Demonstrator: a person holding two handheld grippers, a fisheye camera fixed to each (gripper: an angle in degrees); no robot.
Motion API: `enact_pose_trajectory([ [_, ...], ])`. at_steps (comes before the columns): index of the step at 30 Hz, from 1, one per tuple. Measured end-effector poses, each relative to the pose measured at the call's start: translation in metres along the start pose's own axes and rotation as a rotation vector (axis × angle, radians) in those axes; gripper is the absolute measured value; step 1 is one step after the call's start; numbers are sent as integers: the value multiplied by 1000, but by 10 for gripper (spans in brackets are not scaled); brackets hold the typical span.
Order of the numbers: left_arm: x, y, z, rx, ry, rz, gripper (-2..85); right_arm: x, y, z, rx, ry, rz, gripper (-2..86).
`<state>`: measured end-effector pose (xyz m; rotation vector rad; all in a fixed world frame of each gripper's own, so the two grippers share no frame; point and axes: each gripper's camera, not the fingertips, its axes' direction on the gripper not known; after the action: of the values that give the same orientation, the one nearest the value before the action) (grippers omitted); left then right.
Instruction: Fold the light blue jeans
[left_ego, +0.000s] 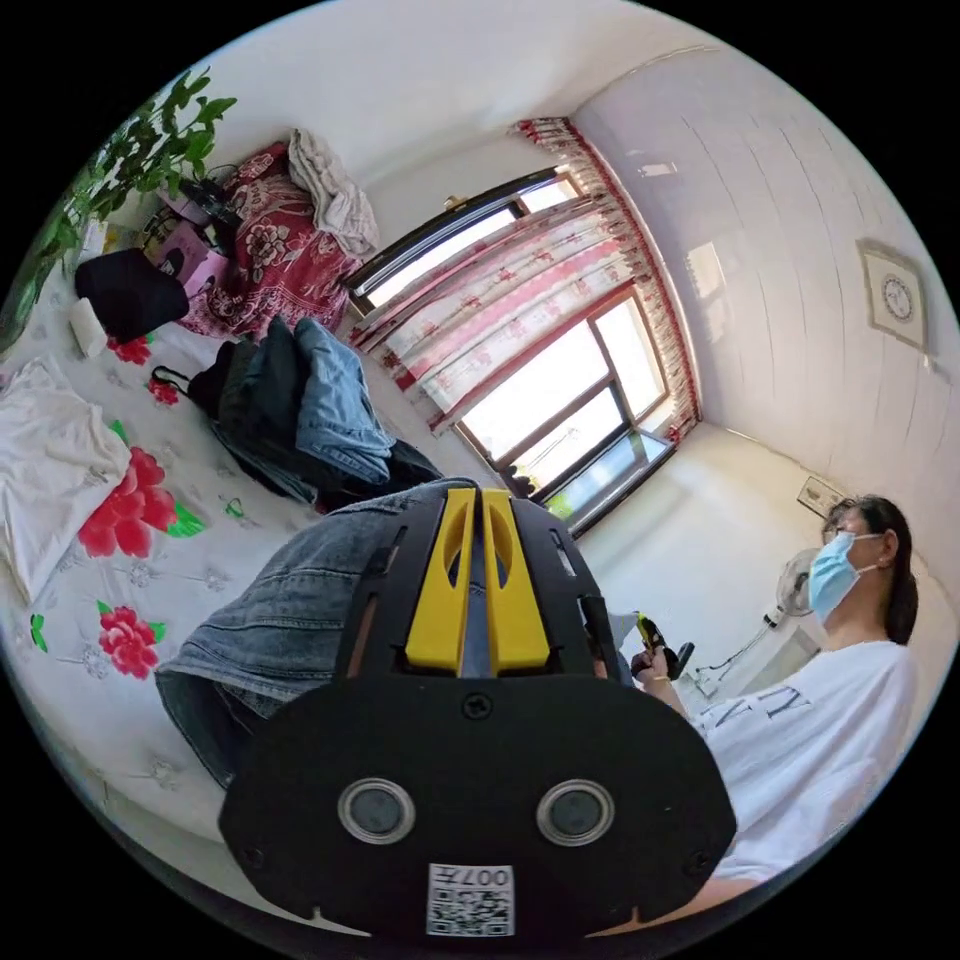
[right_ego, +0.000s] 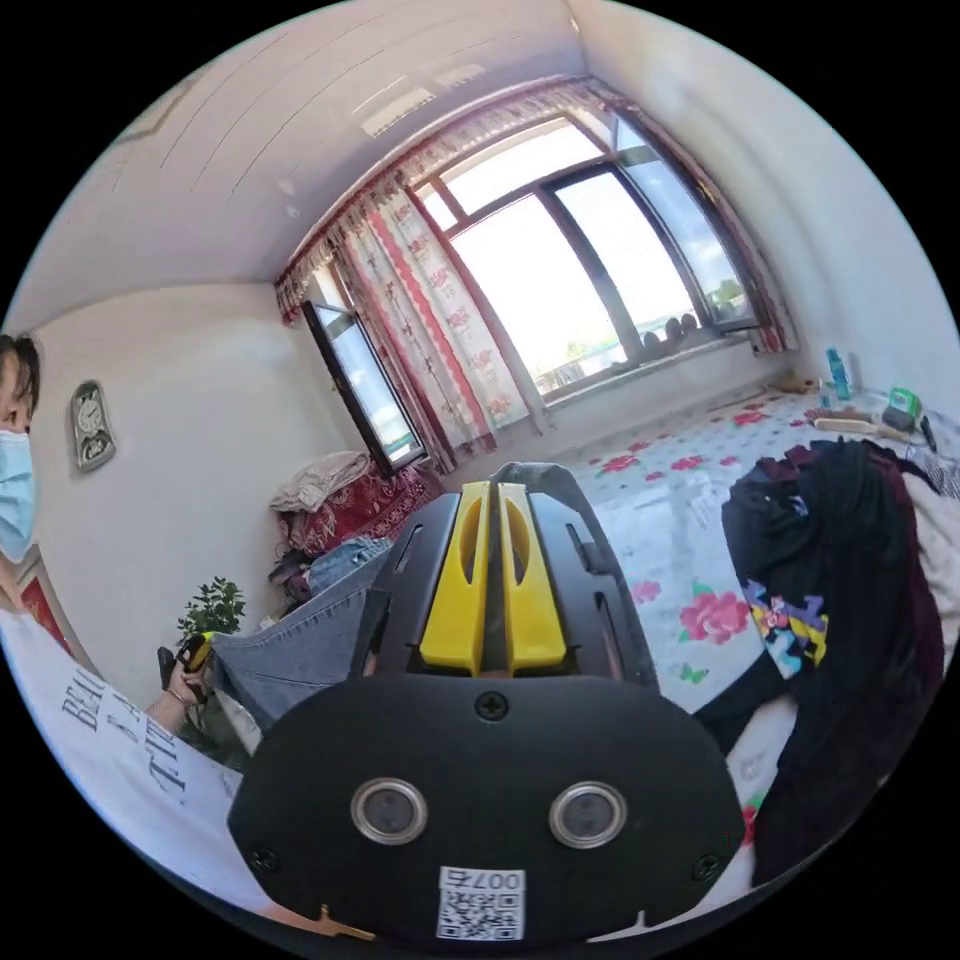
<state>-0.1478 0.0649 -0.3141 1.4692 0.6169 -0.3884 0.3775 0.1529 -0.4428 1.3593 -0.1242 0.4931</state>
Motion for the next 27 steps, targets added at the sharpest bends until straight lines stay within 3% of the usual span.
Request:
enact_pose_trajectory([
  [3,-43,-43,70,-66,-266,-91,24,-9,-45,99,-43,0,-13,10],
  [8,-84,-14,117,-118,-438,-82,53,19,3,204,-225,49,108,28],
  [12,-119,82,122,-317,-599,-68,58,81,115,227,-451,128,221,39],
  [14,-132,127,114,-387,-673,-109,59,134,185,217,-582,235,388,48],
  [17,-149,181,97,-429,-764,-220,63,181,233,194,-594,280,560,56],
  [24,-186,232,129,-494,-844,-317,101,200,235,235,-625,240,500,70],
  [27,-186,237,151,-515,-956,-265,87,196,227,261,-637,237,473,61],
])
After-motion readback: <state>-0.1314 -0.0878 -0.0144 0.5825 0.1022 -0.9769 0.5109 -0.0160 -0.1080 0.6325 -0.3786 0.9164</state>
